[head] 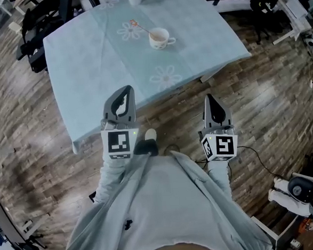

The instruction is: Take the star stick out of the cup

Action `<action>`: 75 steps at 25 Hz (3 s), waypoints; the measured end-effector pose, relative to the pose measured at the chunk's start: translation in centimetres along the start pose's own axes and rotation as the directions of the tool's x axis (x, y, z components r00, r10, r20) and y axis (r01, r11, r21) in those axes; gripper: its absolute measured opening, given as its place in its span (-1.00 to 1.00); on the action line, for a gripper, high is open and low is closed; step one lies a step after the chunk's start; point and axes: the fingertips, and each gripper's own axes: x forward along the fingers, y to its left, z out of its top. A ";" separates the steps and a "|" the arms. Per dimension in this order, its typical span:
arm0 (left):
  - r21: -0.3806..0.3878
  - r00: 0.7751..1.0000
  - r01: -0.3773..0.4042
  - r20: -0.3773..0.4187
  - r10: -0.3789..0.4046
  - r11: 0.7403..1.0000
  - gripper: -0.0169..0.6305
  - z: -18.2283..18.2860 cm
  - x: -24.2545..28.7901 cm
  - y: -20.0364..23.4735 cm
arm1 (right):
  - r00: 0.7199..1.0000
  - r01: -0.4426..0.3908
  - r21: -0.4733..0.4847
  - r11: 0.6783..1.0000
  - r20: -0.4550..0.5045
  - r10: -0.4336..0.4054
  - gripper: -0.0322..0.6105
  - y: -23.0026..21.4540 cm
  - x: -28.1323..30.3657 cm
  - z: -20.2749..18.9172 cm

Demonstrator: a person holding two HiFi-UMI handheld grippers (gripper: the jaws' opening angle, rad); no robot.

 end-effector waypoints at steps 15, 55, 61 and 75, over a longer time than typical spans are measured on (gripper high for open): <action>-0.069 0.998 0.001 -0.057 -0.005 0.998 -0.89 -2.3 7.3 3.0 | 0.997 0.017 0.019 1.000 -0.070 -0.016 -0.85 -1.8 7.8 -2.0; -0.070 0.894 -0.433 -0.166 0.417 0.899 -0.89 -0.2 25.4 9.8 | 0.865 -0.502 -0.015 0.865 -0.006 0.502 -0.85 -8.1 37.3 2.0; -0.071 0.901 -0.418 -0.161 0.403 0.906 -0.89 -0.5 25.8 11.1 | 0.867 -0.498 -0.036 0.866 -0.017 0.498 -0.85 -7.3 38.1 2.1; -0.214 0.913 -0.403 -0.167 0.373 0.890 -0.89 -2.6 26.9 10.8 | 0.874 -0.485 -0.027 0.874 -0.040 0.484 -0.85 -7.0 37.8 1.4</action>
